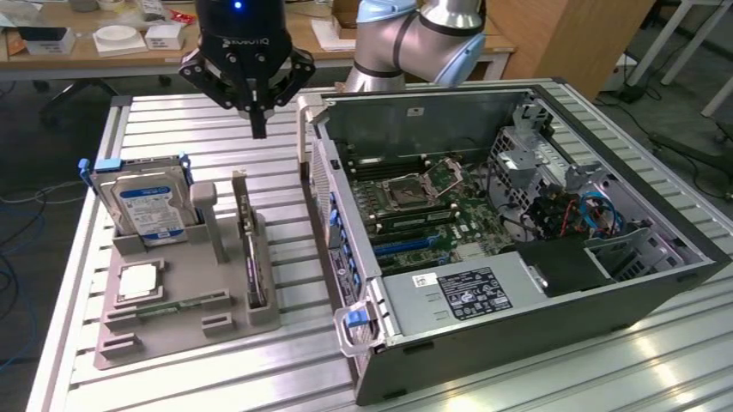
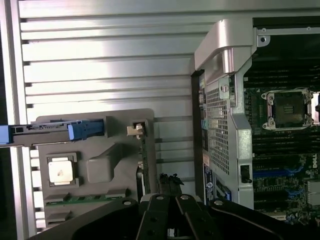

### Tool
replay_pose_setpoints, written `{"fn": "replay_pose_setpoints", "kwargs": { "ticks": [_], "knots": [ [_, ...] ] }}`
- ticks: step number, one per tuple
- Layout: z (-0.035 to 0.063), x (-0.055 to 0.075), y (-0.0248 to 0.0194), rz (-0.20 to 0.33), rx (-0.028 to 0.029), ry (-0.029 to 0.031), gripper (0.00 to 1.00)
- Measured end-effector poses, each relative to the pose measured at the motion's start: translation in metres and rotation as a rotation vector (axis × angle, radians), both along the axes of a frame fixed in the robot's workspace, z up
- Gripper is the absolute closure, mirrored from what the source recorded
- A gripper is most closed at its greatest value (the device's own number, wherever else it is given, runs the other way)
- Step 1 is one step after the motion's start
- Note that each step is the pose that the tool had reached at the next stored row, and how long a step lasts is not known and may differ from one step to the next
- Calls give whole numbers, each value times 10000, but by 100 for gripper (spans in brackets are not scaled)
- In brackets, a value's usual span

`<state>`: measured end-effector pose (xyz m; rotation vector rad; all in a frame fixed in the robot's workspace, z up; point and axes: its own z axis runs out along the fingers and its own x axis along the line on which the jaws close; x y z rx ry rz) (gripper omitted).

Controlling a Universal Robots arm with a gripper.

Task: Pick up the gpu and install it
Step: 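Reach for the gpu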

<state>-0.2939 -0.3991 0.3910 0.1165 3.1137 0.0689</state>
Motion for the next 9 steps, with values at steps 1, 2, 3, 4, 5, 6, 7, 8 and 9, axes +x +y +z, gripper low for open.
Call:
{"fn": "replay_pose_setpoints", "kwargs": {
  "ticks": [1, 2, 3, 4, 5, 6, 7, 8, 9],
  "knots": [
    [-1, -12, 0, 0, 0, 0, 90],
    [-1, -25, 0, 0, 0, 0, 90],
    [-2, -37, 0, 0, -1, 1, 90],
    [-3, -50, 0, -1, 0, 0, 90],
    [-3, -62, 0, -1, 0, 0, 90],
    [-4, -74, 0, -1, 0, 0, 90],
    [-5, -86, 0, -1, 0, 0, 90],
    [-6, -97, 0, -1, -1, 0, 90],
    [-6, -109, 0, -1, 0, 0, 90]
  ]
}}
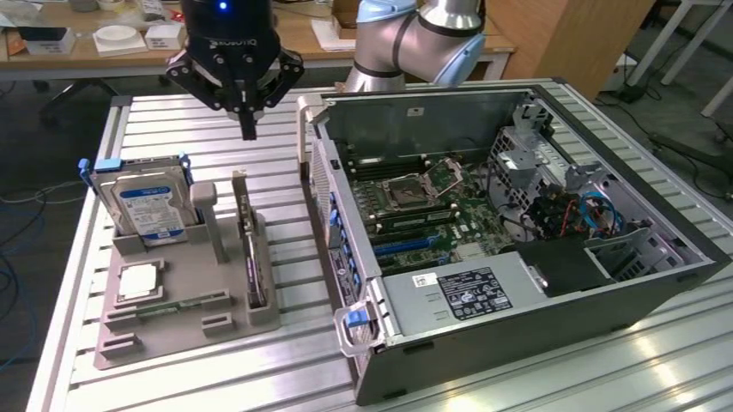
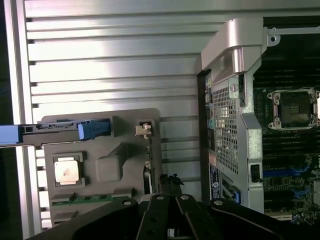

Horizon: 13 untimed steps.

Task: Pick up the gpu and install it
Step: 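Reach for the gpu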

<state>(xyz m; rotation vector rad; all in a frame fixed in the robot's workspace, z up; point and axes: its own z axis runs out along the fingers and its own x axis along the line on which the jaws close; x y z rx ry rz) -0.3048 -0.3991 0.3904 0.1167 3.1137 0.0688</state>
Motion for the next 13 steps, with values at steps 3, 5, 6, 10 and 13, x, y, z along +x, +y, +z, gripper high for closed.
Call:
{"fn": "replay_pose_setpoints", "kwargs": {
  "ticks": [3, 5, 6, 10, 13],
  "knots": [
    [-2, -37, 0, 0, 0, 1, 90],
    [-4, -62, 0, 1, 0, -1, 90],
    [-4, -75, 0, 1, 0, 0, 90],
    [-7, -119, 0, 1, 0, 0, 90],
    [-7, -128, 0, 1, 0, 0, 90]
  ]
}}
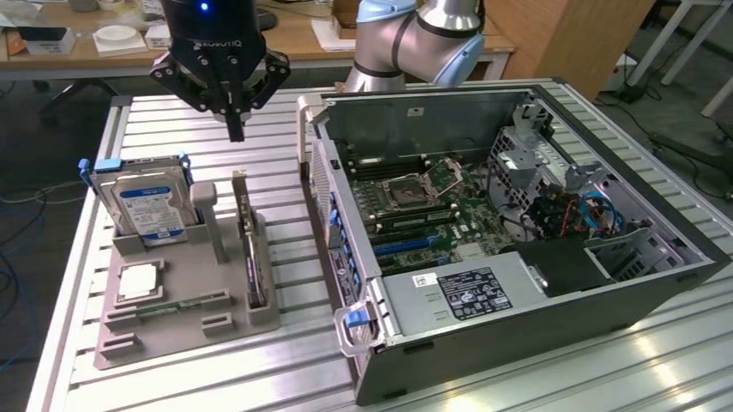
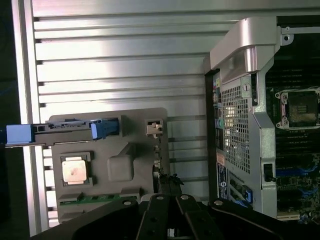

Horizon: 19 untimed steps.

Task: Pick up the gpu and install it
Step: 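Reach for the gpu, then pick up the gpu and move the gpu toward the slot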

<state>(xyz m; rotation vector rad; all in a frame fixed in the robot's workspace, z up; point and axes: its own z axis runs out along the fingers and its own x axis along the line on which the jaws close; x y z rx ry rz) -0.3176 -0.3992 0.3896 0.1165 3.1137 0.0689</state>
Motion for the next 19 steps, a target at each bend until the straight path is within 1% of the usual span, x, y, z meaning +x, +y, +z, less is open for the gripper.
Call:
{"fn": "replay_pose_setpoints", "kwargs": {
  "ticks": [13, 14, 15, 16, 17, 18, 19],
  "knots": [
    [0, -1, 0, -1, -1, 1, 90],
    [0, 0, 0, 0, 0, 0, 89],
    [0, -1, 0, -1, 0, 0, 83],
    [0, 0, 0, -1, 0, 1, 83],
    [0, 0, 0, 0, 0, 0, 77],
    [0, -1, 0, -1, 0, 0, 77],
    [0, -1, 0, -1, 0, 1, 71]
  ]
}}
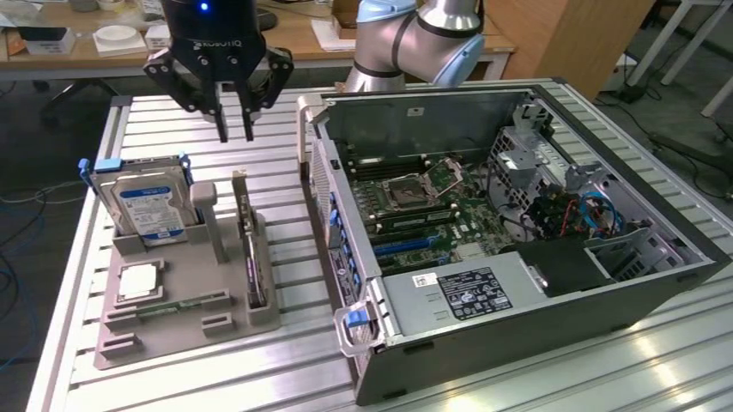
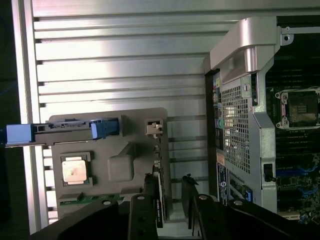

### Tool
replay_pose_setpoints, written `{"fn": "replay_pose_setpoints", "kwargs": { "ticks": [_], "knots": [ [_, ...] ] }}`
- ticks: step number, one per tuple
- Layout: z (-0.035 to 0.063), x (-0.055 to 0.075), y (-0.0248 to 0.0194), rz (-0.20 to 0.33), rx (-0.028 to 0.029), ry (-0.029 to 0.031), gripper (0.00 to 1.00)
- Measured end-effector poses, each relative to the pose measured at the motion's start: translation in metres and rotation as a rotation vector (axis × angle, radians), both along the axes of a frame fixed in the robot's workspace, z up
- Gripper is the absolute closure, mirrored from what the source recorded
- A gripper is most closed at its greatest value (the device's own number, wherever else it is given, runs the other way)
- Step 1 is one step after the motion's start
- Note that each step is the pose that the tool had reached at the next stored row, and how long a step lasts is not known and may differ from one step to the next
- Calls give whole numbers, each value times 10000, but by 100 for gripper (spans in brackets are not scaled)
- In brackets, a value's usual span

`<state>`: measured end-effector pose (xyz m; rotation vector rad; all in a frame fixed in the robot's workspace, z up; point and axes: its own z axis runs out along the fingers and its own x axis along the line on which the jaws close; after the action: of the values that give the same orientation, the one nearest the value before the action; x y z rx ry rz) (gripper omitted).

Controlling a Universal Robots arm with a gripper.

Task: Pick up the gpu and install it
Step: 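Pick up the gpu and move the gpu toward the slot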

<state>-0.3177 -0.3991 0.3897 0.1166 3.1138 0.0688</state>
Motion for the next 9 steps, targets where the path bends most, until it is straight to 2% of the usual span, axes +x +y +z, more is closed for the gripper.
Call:
{"fn": "replay_pose_setpoints", "kwargs": {
  "ticks": [1, 2, 3, 9],
  "knots": [
    [0, 0, 0, 0, 0, 0, 65],
    [0, 0, 0, 10, 0, -1, 65],
    [-2, -1, -2, 51, 0, -2, 58],
    [-6, 0, -17, 477, 0, 0, 58]
  ]
}}
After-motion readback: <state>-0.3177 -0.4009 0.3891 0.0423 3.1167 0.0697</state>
